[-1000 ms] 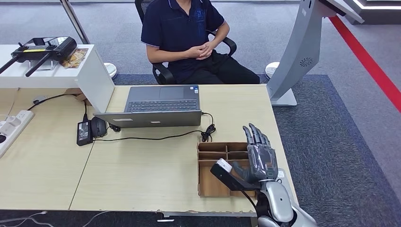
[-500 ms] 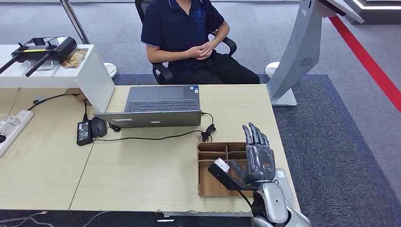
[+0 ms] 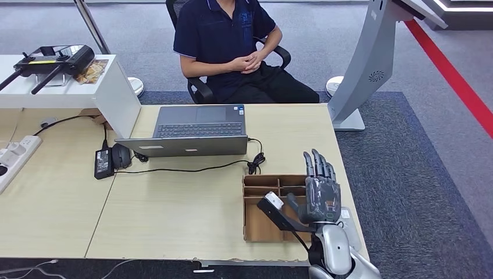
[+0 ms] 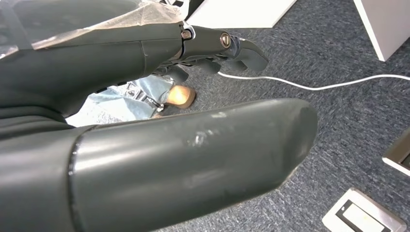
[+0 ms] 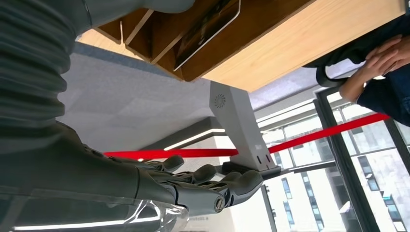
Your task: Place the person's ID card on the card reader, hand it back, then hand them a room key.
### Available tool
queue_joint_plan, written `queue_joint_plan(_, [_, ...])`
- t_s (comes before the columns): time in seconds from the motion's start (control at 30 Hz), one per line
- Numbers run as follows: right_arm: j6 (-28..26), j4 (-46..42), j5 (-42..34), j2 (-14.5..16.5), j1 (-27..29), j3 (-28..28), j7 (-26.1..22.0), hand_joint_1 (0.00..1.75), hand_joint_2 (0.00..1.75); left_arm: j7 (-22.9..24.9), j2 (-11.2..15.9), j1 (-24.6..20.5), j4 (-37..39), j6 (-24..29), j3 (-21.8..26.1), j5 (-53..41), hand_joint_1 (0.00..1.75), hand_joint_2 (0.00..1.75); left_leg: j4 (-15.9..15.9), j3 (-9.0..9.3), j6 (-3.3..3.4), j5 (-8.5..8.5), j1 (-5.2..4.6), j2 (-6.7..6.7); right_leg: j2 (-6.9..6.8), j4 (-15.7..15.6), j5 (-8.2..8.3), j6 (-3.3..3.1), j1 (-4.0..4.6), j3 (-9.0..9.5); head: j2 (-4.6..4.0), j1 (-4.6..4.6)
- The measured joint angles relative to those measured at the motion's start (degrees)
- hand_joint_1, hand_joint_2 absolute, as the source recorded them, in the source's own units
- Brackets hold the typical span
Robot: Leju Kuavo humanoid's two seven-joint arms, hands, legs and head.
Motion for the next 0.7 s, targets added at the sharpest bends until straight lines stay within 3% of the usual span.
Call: queue_joint_plan(0.7, [-0.20,1.90,1.39,0.39,0.10,-1.29,0.72,0.00,1.75,0.08,-0.03,0.00,0.00,-0.01,-0.02,-0.27,0.00,0.00,0.00,0.01,0.00,0.00,0.00,0.00,0.00,0.00,0.00,0.00,0.00,0.00,0.00,0.00])
